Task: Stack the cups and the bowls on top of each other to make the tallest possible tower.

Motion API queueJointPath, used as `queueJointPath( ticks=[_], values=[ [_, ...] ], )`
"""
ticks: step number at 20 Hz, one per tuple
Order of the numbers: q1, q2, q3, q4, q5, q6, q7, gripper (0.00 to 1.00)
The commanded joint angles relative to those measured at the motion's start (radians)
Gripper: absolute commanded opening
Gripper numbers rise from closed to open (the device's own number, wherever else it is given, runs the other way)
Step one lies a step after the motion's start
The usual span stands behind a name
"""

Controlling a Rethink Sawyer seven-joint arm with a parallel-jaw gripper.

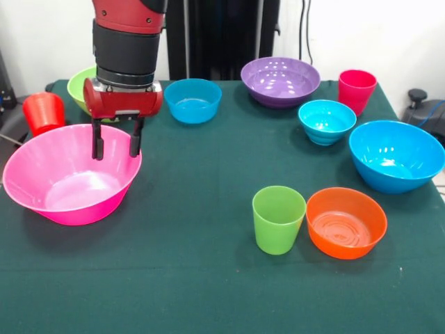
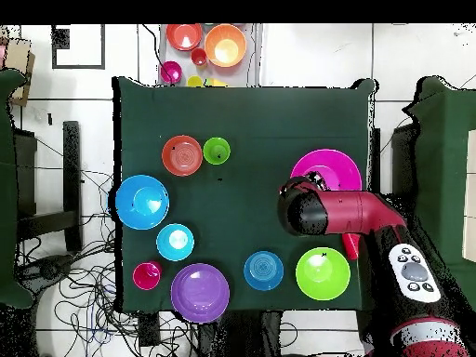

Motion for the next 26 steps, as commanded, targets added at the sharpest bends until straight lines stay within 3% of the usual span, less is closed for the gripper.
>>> queueJointPath(
  ticks=[1,9,14,26],
  values=[
    [-0.007,0.089,0.080,0.005,0.024,0.019,0.080,1.00],
    [-0.018,0.148,0.094,0.002,0.020,-0.050,0.106,1.00],
    [-0.002,0.125,0.076,0.015,0.023,-0.048,0.120,1.00],
    [-0.043,-0.009,0.093,0.089,0.039,0.038,0.063,1.00]
  ],
)
